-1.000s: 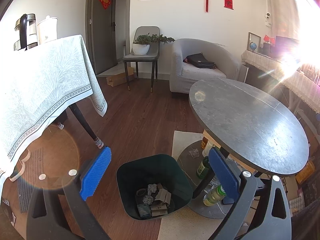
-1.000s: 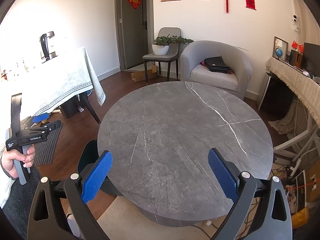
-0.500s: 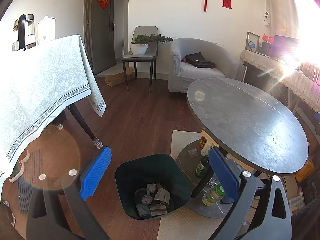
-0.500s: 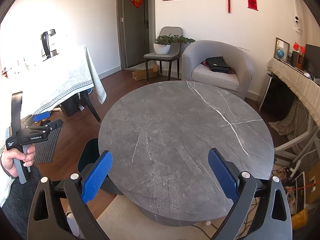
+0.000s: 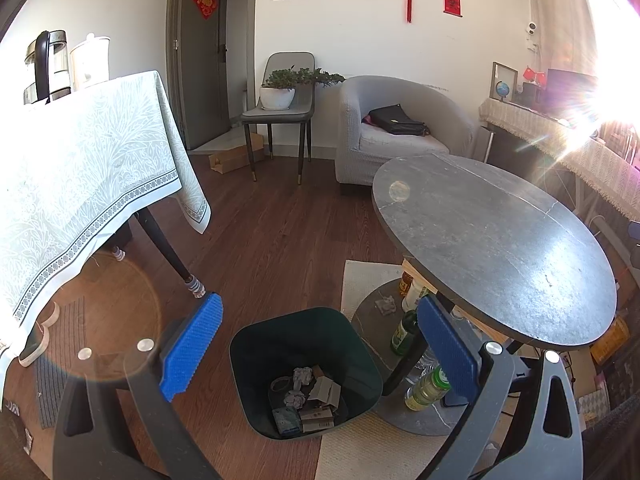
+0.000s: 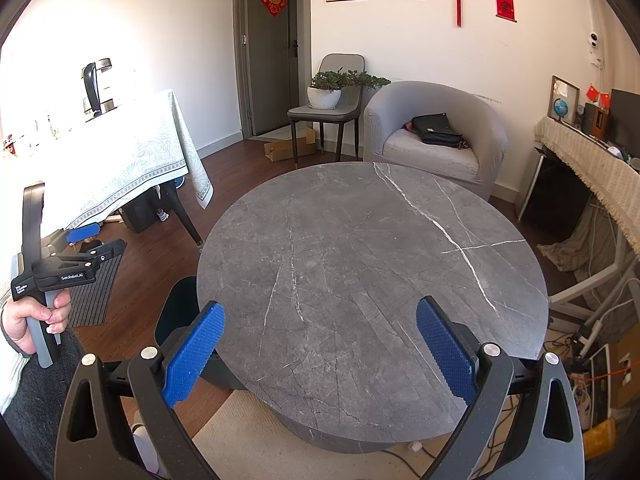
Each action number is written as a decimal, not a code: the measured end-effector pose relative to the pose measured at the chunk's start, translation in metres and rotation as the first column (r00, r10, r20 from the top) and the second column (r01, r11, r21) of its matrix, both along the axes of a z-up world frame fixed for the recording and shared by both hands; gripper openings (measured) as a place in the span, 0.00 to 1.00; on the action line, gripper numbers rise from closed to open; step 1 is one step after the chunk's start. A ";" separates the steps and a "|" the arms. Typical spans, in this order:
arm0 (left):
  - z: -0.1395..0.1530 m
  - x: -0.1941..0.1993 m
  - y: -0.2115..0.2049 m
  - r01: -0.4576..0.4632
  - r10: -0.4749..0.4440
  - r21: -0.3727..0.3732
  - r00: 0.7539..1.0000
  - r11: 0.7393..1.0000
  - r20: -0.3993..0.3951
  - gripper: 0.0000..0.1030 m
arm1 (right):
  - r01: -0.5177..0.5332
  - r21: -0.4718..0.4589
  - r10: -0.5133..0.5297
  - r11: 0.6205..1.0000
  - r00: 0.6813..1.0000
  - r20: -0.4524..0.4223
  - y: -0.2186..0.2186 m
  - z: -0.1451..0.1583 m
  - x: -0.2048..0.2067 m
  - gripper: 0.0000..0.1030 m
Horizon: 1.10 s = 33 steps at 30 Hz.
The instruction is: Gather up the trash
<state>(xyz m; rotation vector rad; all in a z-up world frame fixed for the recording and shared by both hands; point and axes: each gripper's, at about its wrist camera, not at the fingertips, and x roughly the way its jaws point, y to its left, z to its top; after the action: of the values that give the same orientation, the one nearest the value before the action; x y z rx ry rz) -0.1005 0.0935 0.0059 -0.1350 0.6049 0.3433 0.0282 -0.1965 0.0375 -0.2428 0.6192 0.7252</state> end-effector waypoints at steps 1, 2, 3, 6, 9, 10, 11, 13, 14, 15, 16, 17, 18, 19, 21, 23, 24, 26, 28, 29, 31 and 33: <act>0.000 0.000 0.000 0.001 -0.001 -0.002 1.000 1.000 0.000 0.97 | 0.001 -0.001 -0.001 1.000 1.000 0.001 0.000 0.000 0.000 0.95; 0.000 0.000 0.000 0.002 -0.002 -0.001 1.000 1.000 -0.001 0.97 | 0.001 0.000 -0.001 1.000 1.000 0.000 0.000 0.000 0.000 0.95; 0.000 0.000 -0.001 0.001 -0.001 -0.001 1.000 1.000 0.000 0.97 | 0.001 0.001 -0.001 1.000 1.000 0.001 0.000 0.001 0.000 0.95; 0.000 0.000 -0.001 0.002 -0.002 -0.002 1.000 1.000 -0.001 0.97 | -0.001 -0.001 0.001 1.000 1.000 0.001 0.000 0.001 0.001 0.95; 0.000 0.000 -0.001 0.001 -0.001 -0.002 1.000 1.000 -0.001 0.97 | -0.002 -0.003 0.002 1.000 1.000 0.000 0.000 0.000 0.001 0.95; 0.000 0.000 -0.001 0.001 -0.001 -0.003 1.000 1.000 0.000 0.97 | -0.002 -0.004 0.002 1.000 1.000 0.001 0.000 -0.001 0.001 0.95; 0.000 0.000 -0.001 0.001 -0.001 -0.001 1.000 1.000 0.000 0.97 | -0.002 -0.004 0.002 1.000 1.000 0.001 0.000 0.000 0.001 0.95; -0.001 0.000 -0.001 0.003 -0.003 -0.001 1.000 1.000 0.001 0.97 | -0.001 -0.002 0.001 1.000 1.000 0.001 0.000 -0.001 0.001 0.95; -0.001 0.000 -0.001 0.003 -0.003 -0.001 1.000 1.000 0.001 0.97 | 0.000 -0.002 0.000 1.000 1.000 0.001 0.000 -0.001 0.000 0.95; -0.001 0.000 -0.001 0.003 -0.003 -0.002 1.000 1.000 0.001 0.97 | 0.000 -0.002 0.000 1.000 1.000 0.001 0.001 -0.001 0.000 0.95; -0.001 0.000 -0.002 0.004 -0.004 -0.002 1.000 1.000 0.001 0.97 | -0.001 -0.002 0.001 1.000 1.000 0.001 0.001 -0.001 0.000 0.95; -0.001 0.001 -0.002 0.004 -0.004 -0.001 1.000 1.000 0.001 0.97 | -0.001 -0.003 0.001 1.000 1.000 0.002 0.001 -0.001 0.000 0.95; -0.001 0.001 -0.002 0.004 -0.004 -0.002 1.000 1.000 0.001 0.97 | -0.002 -0.003 0.002 1.000 1.000 0.002 0.001 -0.001 0.000 0.95; -0.001 0.001 -0.002 0.003 -0.003 -0.002 1.000 1.000 0.001 0.97 | -0.002 -0.004 0.002 1.000 1.000 0.001 0.001 -0.001 0.001 0.95; -0.001 0.001 -0.002 0.004 -0.004 -0.002 1.000 1.000 0.002 0.97 | -0.002 -0.005 0.002 1.000 1.000 0.001 0.001 -0.001 0.001 0.95; -0.001 0.001 -0.003 0.005 -0.005 -0.001 1.000 1.000 0.002 0.97 | -0.002 -0.004 0.002 1.000 1.000 0.001 0.001 -0.001 0.001 0.95; -0.001 0.001 -0.003 0.007 -0.007 -0.001 1.000 1.000 0.002 0.97 | -0.002 -0.004 0.002 1.000 1.000 0.001 0.001 -0.001 0.001 0.95; -0.002 0.001 -0.003 0.009 -0.009 -0.001 1.000 1.000 0.000 0.97 | -0.002 -0.005 0.002 1.000 1.000 0.000 0.001 -0.001 0.001 0.95; -0.002 0.002 -0.003 0.010 -0.010 -0.003 1.000 1.000 -0.005 0.97 | -0.003 -0.005 0.003 1.000 1.000 0.001 0.001 -0.002 0.001 0.95; -0.003 0.003 -0.002 0.009 -0.009 -0.006 1.000 1.000 -0.007 0.97 | -0.004 -0.005 0.004 1.000 1.000 0.001 0.001 -0.002 0.001 0.95; -0.002 0.003 0.000 0.006 -0.006 -0.009 1.000 1.000 -0.011 0.97 | -0.005 -0.007 0.005 1.000 1.000 0.002 0.001 -0.002 0.000 0.95; -0.001 0.002 0.001 0.002 -0.002 -0.003 1.000 1.000 -0.005 0.97 | -0.005 -0.005 0.005 1.000 1.000 0.001 0.001 -0.002 0.000 0.95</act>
<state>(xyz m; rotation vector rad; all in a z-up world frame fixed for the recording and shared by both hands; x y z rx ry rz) -0.0983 0.0942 0.0050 -0.1365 0.6102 0.3411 0.0285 -0.1952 0.0355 -0.2497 0.6194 0.7277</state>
